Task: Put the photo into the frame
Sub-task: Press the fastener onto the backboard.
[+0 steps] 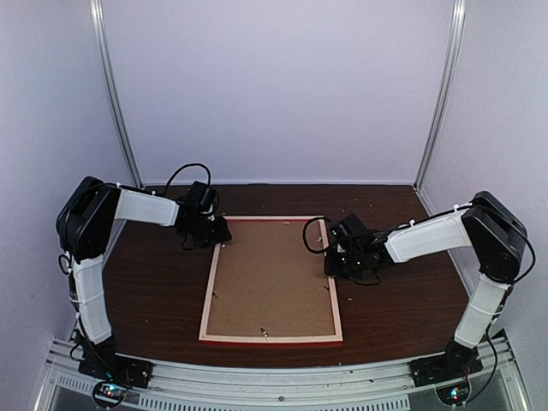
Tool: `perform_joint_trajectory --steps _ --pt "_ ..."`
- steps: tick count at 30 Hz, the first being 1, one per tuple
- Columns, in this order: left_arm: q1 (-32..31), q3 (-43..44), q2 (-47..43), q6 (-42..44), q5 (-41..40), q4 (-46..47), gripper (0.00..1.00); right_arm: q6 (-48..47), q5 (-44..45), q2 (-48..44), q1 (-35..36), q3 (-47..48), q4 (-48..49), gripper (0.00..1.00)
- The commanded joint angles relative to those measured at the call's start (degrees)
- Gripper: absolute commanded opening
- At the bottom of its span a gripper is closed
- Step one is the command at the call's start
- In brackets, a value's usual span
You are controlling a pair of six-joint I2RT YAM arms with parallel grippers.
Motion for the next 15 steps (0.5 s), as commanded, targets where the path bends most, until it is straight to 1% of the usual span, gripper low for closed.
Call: perform_joint_trajectory --steps 1,10,15 --pt "0.57 -0.92 0.77 1.12 1.61 -8.37 0.54 -0.28 -7.16 2.11 1.68 0.25 1.95 0.00" --pt "0.57 -1.07 -1.83 4.04 3.53 -11.52 0.58 -0.46 -6.85 2.77 1.43 0.91 2.42 0.00" --pt "0.57 -1.74 -4.70 6.61 2.24 -14.25 0.65 -0.97 -6.92 3.03 0.98 1.31 1.96 0.00"
